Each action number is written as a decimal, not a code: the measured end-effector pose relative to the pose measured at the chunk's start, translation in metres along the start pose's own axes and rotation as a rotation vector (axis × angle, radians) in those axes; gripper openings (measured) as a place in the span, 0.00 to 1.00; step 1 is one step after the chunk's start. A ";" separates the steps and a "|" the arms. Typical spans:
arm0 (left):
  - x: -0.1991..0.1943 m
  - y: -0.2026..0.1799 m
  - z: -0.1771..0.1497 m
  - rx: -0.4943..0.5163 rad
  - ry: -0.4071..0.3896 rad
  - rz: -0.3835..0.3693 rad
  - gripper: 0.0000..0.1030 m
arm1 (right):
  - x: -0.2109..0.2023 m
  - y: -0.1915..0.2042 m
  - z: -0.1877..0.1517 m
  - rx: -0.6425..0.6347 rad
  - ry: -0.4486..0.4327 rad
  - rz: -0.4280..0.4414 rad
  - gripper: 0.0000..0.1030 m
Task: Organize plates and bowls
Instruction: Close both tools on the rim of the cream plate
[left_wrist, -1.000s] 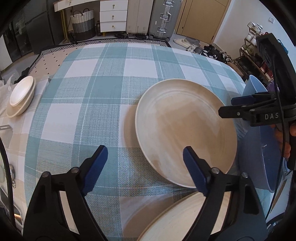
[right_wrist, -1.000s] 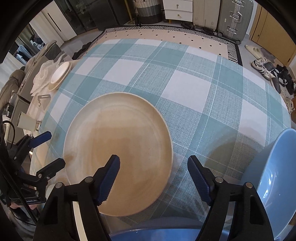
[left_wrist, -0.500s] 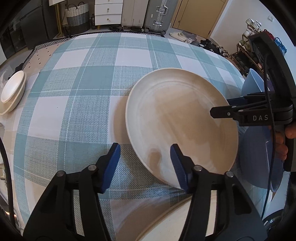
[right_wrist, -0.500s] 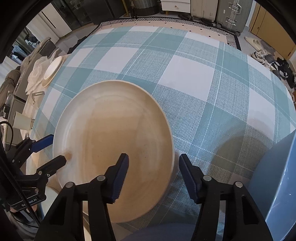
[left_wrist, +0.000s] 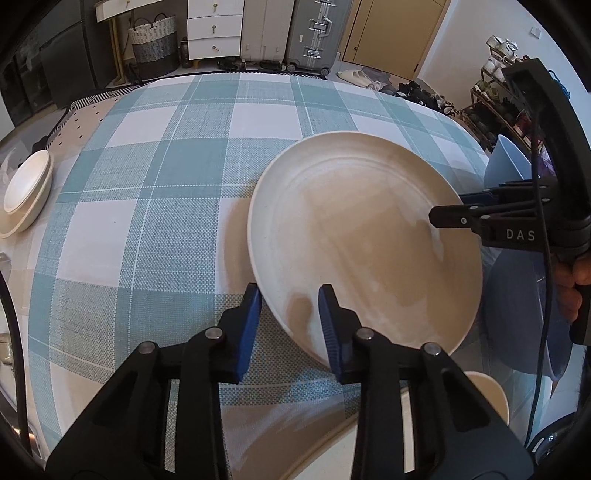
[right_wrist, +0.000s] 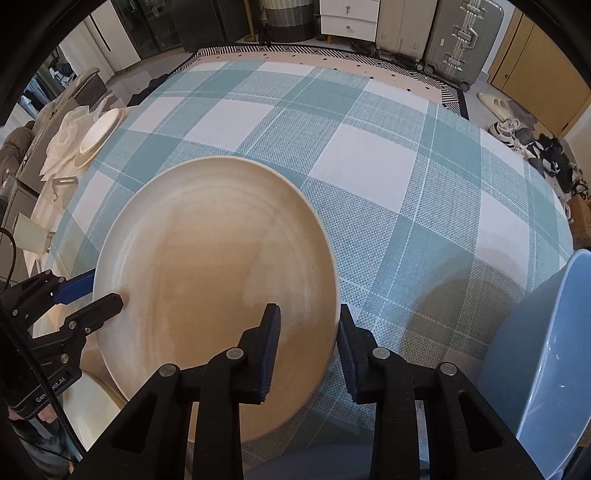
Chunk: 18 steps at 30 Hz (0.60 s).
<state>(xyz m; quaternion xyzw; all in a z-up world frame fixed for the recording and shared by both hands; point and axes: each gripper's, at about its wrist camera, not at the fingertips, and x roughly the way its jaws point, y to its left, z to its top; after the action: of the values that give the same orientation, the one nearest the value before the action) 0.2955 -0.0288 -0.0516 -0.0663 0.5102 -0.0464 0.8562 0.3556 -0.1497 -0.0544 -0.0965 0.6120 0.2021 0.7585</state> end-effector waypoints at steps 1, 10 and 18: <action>-0.001 0.000 0.000 -0.001 -0.003 0.002 0.28 | -0.001 0.000 0.000 0.004 -0.005 0.000 0.30; -0.012 0.007 0.005 -0.023 -0.034 0.008 0.28 | -0.004 0.004 0.002 0.001 -0.019 -0.002 0.30; -0.025 0.011 0.007 -0.033 -0.061 0.016 0.28 | -0.011 0.009 0.005 -0.004 -0.035 0.001 0.30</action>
<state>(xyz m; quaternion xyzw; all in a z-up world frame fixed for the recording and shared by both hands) 0.2900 -0.0138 -0.0285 -0.0777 0.4850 -0.0293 0.8706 0.3541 -0.1415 -0.0413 -0.0940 0.5983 0.2054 0.7688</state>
